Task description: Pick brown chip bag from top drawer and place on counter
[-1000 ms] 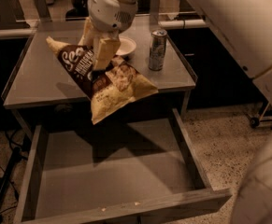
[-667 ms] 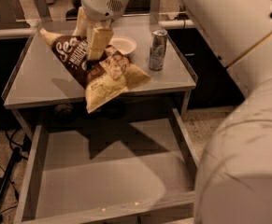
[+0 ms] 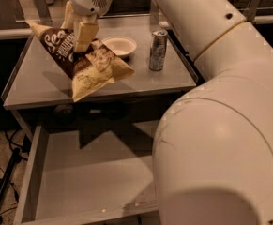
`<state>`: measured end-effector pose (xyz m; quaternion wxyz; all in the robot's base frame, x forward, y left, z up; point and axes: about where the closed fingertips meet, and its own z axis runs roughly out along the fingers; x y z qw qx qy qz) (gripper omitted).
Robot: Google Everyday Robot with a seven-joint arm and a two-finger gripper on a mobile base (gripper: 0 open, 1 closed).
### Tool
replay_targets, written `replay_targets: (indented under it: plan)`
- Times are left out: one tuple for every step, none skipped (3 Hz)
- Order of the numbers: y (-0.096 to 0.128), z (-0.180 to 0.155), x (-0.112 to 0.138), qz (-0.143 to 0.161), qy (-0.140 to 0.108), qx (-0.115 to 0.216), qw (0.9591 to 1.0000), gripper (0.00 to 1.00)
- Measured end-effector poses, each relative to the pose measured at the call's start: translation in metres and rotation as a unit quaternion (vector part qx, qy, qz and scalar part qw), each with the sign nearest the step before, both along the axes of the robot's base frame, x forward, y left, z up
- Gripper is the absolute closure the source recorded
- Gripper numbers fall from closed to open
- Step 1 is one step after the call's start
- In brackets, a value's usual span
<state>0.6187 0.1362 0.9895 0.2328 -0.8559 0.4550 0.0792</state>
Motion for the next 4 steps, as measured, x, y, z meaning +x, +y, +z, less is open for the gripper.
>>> replay_targets:
  plan:
    - [0.000, 0.002, 0.015, 0.001, -0.009, 0.007, 0.9999, 1.00]
    - [0.003, 0.004, 0.032, 0.005, -0.018, 0.010, 0.9998, 1.00]
    - [0.009, 0.000, 0.045, 0.011, -0.020, 0.019, 0.9996, 1.00]
    - [0.019, -0.015, 0.057, 0.027, -0.011, 0.026, 0.9992, 1.00]
